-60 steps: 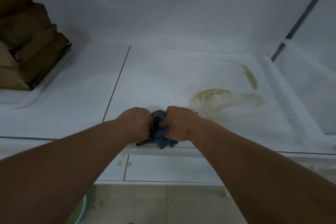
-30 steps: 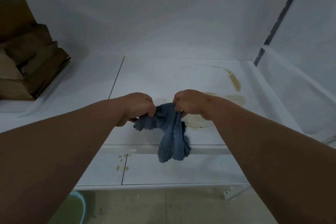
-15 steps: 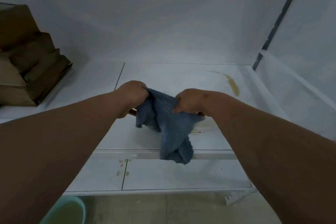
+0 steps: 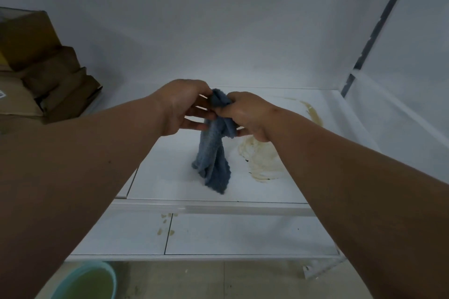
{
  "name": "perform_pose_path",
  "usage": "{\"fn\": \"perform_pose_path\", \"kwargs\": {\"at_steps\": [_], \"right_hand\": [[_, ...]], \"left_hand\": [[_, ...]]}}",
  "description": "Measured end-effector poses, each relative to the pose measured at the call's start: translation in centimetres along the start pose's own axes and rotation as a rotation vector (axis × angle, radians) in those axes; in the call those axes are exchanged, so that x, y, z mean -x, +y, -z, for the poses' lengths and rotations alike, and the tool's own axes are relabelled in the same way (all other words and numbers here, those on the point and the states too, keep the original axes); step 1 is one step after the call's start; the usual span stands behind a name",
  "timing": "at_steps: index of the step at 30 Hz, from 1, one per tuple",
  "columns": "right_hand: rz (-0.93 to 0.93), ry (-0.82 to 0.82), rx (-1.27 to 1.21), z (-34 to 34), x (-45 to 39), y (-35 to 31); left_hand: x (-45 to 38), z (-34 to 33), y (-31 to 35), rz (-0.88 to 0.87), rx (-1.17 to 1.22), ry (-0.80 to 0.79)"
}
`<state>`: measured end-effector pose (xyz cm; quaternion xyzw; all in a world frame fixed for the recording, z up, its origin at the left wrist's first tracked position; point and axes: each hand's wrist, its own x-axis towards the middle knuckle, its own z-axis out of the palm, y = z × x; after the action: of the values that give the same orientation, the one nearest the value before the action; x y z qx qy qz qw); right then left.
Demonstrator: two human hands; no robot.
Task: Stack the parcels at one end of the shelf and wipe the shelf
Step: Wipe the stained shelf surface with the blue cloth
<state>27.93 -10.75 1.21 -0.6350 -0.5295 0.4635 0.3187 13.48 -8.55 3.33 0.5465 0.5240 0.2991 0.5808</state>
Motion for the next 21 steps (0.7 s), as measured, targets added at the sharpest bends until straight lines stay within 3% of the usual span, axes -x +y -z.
{"fn": "perform_pose_path", "kwargs": {"at_steps": [4, 9, 14, 21], "right_hand": [[0.076, 0.025, 0.024, -0.1, -0.2, -1.1], [0.138, 0.018, 0.036, -0.7, -0.1, -1.9], [0.173, 0.112, 0.257, -0.9, -0.5, -1.4], [0.25, 0.157, 0.378, -1.3, -1.5, -0.5]], "left_hand": [[-1.0, 1.0, -1.2, -0.075, 0.027, 0.167], [-1.2, 2.0, -3.9, 0.003, -0.436, -0.031], [-1.2, 2.6, -4.2, 0.025, -0.618, 0.057], [-1.5, 2.9, -2.8, 0.144, -0.013, 0.063]]}}
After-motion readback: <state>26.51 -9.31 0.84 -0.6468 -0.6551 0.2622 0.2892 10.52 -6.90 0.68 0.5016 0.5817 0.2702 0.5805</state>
